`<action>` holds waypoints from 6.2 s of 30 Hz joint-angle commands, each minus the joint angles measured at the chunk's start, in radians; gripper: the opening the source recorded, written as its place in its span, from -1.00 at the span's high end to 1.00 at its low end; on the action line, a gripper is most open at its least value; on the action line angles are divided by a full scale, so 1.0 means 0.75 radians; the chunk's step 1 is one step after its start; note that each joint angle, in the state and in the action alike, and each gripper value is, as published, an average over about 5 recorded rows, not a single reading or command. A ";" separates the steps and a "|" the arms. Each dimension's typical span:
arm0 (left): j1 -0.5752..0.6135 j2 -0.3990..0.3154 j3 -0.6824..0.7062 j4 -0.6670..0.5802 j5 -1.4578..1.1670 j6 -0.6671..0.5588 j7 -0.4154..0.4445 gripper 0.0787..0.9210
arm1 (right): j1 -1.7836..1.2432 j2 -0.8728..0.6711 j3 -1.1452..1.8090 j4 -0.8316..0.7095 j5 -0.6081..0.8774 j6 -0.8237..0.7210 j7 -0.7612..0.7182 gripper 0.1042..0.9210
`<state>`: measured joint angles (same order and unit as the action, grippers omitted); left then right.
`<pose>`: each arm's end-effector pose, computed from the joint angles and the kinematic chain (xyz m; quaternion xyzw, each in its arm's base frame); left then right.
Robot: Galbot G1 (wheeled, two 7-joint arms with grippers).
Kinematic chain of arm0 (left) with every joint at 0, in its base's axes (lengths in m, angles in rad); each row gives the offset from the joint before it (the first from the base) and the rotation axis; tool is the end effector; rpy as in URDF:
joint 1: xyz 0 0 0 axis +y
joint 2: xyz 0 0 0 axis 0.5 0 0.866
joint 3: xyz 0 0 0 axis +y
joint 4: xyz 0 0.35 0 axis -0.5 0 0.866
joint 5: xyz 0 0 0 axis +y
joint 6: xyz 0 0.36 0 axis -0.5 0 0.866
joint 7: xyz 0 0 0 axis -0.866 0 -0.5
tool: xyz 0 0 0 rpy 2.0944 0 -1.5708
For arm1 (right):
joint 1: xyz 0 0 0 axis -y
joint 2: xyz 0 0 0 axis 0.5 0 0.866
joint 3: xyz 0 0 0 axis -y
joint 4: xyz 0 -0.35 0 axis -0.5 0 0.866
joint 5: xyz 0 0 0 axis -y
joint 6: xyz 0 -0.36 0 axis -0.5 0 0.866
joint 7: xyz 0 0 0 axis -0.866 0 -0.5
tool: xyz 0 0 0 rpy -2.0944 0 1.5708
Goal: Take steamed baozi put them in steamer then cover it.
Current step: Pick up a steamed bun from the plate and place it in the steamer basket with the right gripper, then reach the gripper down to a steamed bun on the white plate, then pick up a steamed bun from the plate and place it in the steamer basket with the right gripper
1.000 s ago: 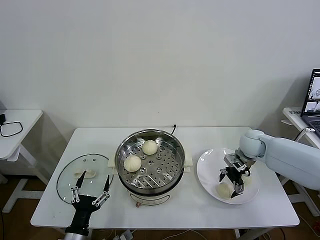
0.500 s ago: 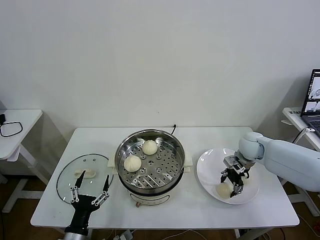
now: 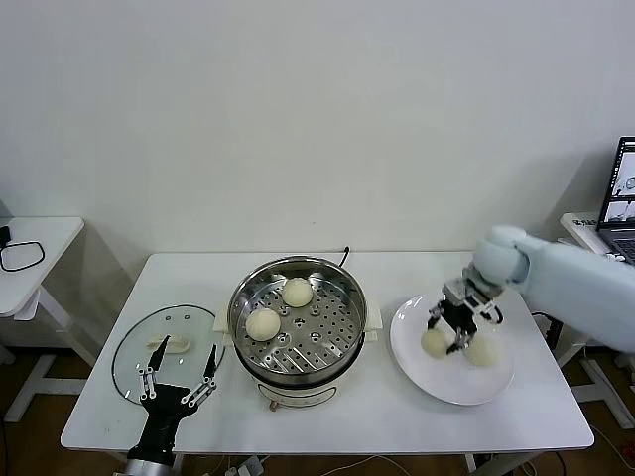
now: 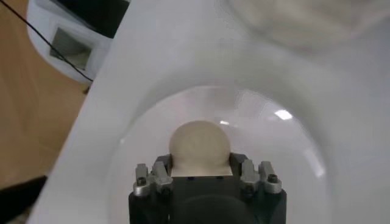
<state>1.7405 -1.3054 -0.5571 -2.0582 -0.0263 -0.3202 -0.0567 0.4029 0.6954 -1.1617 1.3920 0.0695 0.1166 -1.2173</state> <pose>0.1344 0.0579 -0.3357 0.0466 0.9926 0.0938 0.0610 0.5267 -0.0924 -0.1047 0.6407 -0.3940 0.6062 0.2584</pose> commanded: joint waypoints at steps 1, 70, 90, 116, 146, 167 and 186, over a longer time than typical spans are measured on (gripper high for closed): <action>-0.002 0.002 0.003 -0.002 -0.001 0.000 0.000 -0.77 | 0.485 0.221 -0.083 0.042 0.104 0.348 -0.021 -0.30; -0.005 0.007 -0.006 0.011 -0.009 -0.020 -0.005 -0.77 | 0.275 0.495 0.045 0.147 -0.119 0.444 -0.003 -0.76; -0.010 0.013 0.017 -0.003 -0.004 -0.012 -0.003 -0.77 | 0.096 -0.161 -0.111 -0.343 0.223 -0.196 -0.100 -0.76; -0.012 0.014 -0.002 0.005 0.001 -0.007 -0.002 -0.77 | -0.370 -0.073 0.104 -0.467 0.038 -0.175 0.113 -0.76; -0.014 0.035 -0.009 -0.021 0.000 -0.007 -0.002 -0.77 | -0.169 -0.074 0.058 -0.384 0.061 -0.173 0.067 -0.31; -0.036 0.045 0.021 0.001 0.003 -0.015 -0.004 -0.77 | 0.750 0.533 -0.534 0.011 0.882 -0.445 0.048 -0.32; -0.024 0.034 0.003 -0.004 0.016 -0.020 -0.006 -0.77 | 0.420 0.772 -0.566 -0.127 0.739 -0.511 0.210 -0.32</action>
<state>1.7208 -1.2803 -0.5505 -2.0632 -0.0163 -0.3338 -0.0607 0.7838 1.1817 -1.5586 1.3294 0.6285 -0.2379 -1.1037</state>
